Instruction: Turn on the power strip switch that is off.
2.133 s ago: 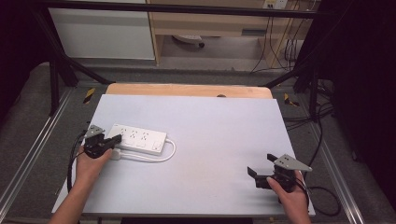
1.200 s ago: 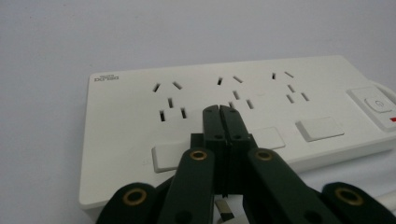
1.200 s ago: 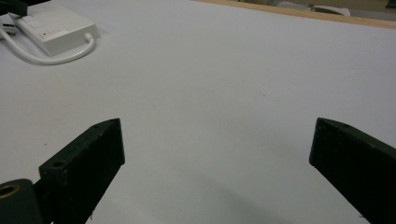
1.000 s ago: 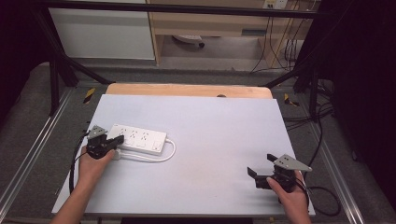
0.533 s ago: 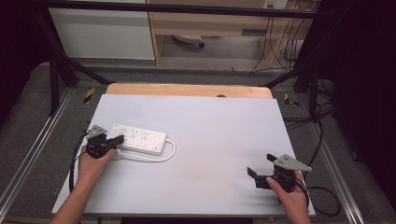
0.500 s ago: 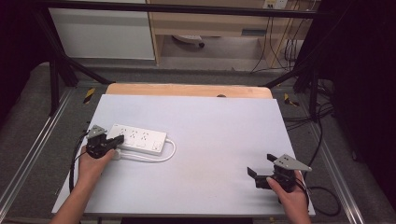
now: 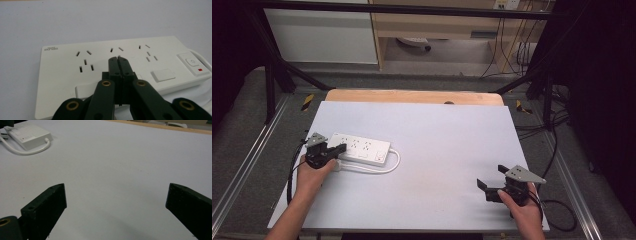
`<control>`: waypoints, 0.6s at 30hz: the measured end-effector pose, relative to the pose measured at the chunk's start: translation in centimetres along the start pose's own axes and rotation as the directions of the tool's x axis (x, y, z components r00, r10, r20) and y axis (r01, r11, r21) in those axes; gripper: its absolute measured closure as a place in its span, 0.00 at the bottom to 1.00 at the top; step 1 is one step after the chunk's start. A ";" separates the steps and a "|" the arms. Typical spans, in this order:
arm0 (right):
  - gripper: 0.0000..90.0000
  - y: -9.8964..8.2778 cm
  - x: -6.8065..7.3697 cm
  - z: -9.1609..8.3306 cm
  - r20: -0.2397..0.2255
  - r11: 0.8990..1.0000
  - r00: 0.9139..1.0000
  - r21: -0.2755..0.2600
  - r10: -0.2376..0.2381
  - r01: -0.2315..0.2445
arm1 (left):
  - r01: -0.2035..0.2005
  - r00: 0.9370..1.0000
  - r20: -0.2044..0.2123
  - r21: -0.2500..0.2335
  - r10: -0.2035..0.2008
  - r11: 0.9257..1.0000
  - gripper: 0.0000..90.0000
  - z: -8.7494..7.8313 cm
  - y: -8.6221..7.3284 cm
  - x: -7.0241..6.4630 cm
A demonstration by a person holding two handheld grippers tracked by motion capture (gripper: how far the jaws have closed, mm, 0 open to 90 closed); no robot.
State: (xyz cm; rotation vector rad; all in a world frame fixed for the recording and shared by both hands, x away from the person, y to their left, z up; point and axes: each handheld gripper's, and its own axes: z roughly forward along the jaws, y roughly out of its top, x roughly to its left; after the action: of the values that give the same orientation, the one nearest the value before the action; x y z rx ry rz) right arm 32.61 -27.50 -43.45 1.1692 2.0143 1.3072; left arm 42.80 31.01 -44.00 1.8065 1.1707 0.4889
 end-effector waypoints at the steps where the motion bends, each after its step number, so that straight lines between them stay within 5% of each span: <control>1: 0.04 0.0 0.0 0.0 0.000 1.000 1.000 -0.001 -0.001 0.001 | -0.001 1.000 0.000 -0.001 0.001 1.000 1.00 0.0 0.0 0.0; 18: 0.04 0.0 0.0 0.0 0.000 1.000 1.000 -0.002 -0.001 0.001 | 0.012 1.000 0.004 -0.011 -0.012 1.000 1.00 -0.2 0.2 0.1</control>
State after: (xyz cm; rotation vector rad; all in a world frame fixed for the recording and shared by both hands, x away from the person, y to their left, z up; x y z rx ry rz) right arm 32.59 -27.52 -43.43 1.1674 2.0125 1.3083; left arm 42.82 31.19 -43.74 1.7893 1.1737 0.4843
